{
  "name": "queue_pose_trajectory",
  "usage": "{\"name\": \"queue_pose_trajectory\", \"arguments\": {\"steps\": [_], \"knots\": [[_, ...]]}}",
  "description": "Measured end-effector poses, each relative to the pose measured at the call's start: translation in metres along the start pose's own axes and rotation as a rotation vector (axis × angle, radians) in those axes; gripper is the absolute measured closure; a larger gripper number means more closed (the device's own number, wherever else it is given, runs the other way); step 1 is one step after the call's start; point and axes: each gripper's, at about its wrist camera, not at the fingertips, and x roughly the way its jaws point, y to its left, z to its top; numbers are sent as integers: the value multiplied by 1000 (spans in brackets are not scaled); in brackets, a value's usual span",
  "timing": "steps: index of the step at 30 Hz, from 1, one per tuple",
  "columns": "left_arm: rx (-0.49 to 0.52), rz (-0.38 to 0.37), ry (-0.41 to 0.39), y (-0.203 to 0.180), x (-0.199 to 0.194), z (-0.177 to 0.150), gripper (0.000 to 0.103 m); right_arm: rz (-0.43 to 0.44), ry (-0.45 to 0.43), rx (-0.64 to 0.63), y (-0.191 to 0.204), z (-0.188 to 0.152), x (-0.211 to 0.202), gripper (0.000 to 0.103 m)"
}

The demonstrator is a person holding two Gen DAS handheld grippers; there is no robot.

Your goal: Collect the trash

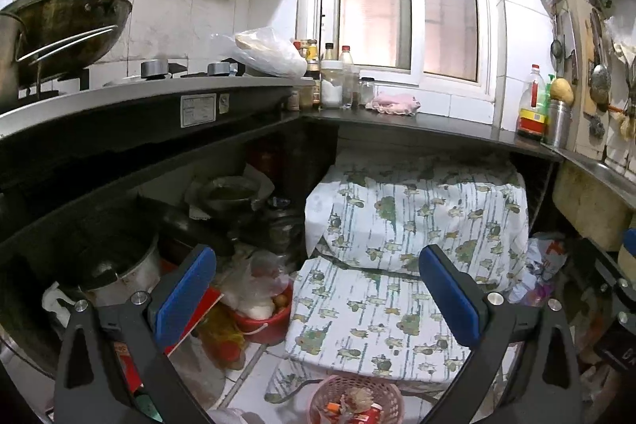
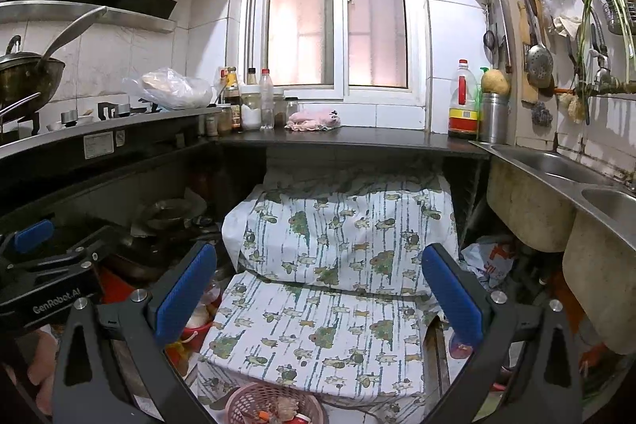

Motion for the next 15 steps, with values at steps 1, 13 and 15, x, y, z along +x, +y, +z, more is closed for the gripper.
{"name": "queue_pose_trajectory", "arguments": {"steps": [1, 13, 15], "knots": [[-3, 2, -1, 0, 0, 0, 0, 0, 0, 1, 0, 0, 0, 0], [-1, 14, -6, 2, 1, 1, 0, -42, -15, -9, -1, 0, -1, 0], [-1, 16, -6, 1, 0, 1, 0, -41, -15, -10, -1, -1, -1, 0]]}}
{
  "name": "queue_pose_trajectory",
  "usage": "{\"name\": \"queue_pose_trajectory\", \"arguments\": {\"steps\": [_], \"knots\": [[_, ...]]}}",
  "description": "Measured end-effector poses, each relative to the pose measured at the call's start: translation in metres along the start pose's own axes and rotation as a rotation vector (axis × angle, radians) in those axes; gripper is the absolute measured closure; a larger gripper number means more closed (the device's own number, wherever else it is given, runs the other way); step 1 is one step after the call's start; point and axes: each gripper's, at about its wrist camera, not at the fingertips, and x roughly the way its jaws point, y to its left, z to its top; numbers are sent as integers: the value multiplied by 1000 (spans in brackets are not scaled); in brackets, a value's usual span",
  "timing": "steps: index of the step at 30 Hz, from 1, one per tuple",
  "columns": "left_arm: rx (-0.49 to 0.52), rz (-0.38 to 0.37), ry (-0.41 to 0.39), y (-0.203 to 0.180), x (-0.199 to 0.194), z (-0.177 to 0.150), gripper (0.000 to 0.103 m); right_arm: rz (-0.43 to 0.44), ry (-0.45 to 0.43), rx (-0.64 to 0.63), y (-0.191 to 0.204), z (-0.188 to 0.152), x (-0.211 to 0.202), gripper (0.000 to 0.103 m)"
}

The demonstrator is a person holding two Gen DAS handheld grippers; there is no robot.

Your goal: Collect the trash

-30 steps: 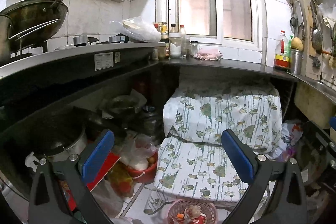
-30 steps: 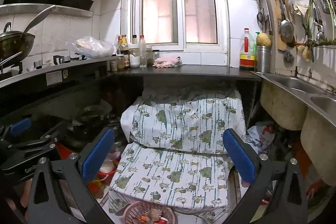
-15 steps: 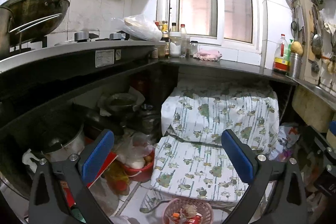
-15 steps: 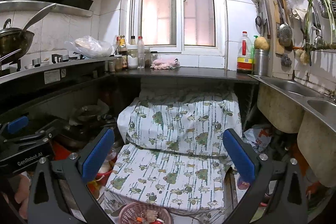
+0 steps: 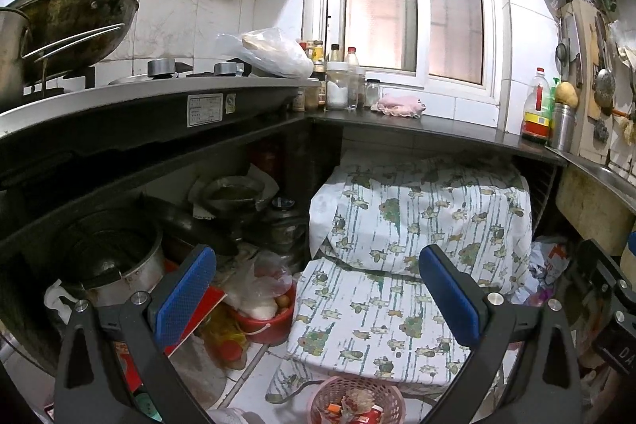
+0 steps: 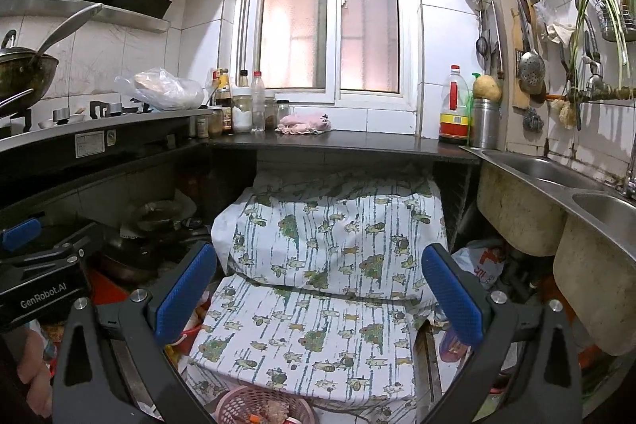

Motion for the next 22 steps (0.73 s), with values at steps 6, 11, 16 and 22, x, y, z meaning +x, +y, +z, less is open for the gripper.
{"name": "queue_pose_trajectory", "arguments": {"steps": [6, 11, 16, 22], "knots": [[3, 6, 3, -3, -1, -1, 0, 0, 0, 1, -1, 0, 0, 0], [14, 53, -31, -7, -9, -3, 0, -7, 1, 4, -2, 0, 1, 0], [22, 66, -33, -11, -9, -4, 0, -7, 5, 17, -6, -1, 1, 0], [22, 56, -22, -11, -8, -5, 0, -14, 2, 15, -8, 0, 1, 0]]}}
